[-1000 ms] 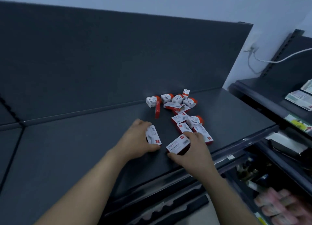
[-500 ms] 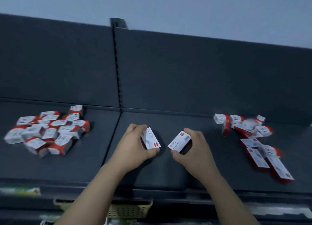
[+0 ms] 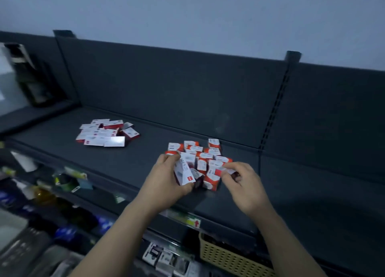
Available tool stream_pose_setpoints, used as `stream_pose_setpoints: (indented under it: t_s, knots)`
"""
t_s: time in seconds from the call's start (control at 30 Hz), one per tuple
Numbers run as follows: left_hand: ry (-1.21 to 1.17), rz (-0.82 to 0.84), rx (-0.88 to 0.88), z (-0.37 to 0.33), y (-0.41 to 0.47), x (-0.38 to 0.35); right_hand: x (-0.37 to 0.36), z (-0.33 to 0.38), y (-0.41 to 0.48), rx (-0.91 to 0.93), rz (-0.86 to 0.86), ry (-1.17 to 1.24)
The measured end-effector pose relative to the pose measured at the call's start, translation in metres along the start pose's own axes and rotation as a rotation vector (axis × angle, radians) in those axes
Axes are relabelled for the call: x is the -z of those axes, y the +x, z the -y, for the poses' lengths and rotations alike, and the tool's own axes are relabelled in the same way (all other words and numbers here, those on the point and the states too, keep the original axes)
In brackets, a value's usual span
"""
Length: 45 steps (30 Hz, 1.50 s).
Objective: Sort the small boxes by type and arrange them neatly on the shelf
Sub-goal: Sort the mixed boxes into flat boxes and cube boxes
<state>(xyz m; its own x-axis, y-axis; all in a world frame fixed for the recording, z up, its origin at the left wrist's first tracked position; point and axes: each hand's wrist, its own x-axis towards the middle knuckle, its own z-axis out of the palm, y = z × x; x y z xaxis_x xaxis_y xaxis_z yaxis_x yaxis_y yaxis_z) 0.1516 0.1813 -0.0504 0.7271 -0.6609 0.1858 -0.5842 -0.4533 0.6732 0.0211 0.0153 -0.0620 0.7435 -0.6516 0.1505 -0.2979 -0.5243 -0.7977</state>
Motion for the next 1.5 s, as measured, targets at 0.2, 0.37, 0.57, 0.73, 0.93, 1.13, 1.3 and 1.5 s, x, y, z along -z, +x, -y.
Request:
stream_pose_setpoints:
  t_s: [0.2, 0.37, 0.57, 0.73, 0.93, 1.13, 1.3, 1.5]
  knots:
    - [0.023, -0.049, 0.088, 0.065, 0.007, 0.061, -0.072, 0.044, 0.03, 0.069, 0.033, 0.002]
    - [0.036, -0.101, 0.158, 0.103, 0.026, 0.088, -0.113, 0.064, 0.062, 0.05, 0.086, 0.068]
    - [0.077, -0.165, 0.235, 0.138, 0.065, 0.109, -0.154, 0.083, 0.11, 0.049, 0.116, 0.066]
    - [0.037, -0.228, 0.319, 0.168, 0.099, 0.118, -0.19, 0.093, 0.153, 0.027, 0.172, 0.062]
    - [0.036, -0.253, 0.366, 0.202, 0.134, 0.131, -0.233, 0.109, 0.191, -0.011, 0.227, 0.067]
    - [0.083, -0.194, 0.385, 0.235, 0.169, 0.143, -0.278, 0.125, 0.217, -0.082, 0.189, 0.062]
    - [0.098, -0.167, 0.338, 0.261, 0.192, 0.152, -0.306, 0.129, 0.229, -0.118, 0.113, 0.032]
    - [0.131, -0.106, 0.272, 0.281, 0.208, 0.154, -0.315, 0.134, 0.227, -0.074, 0.055, 0.002]
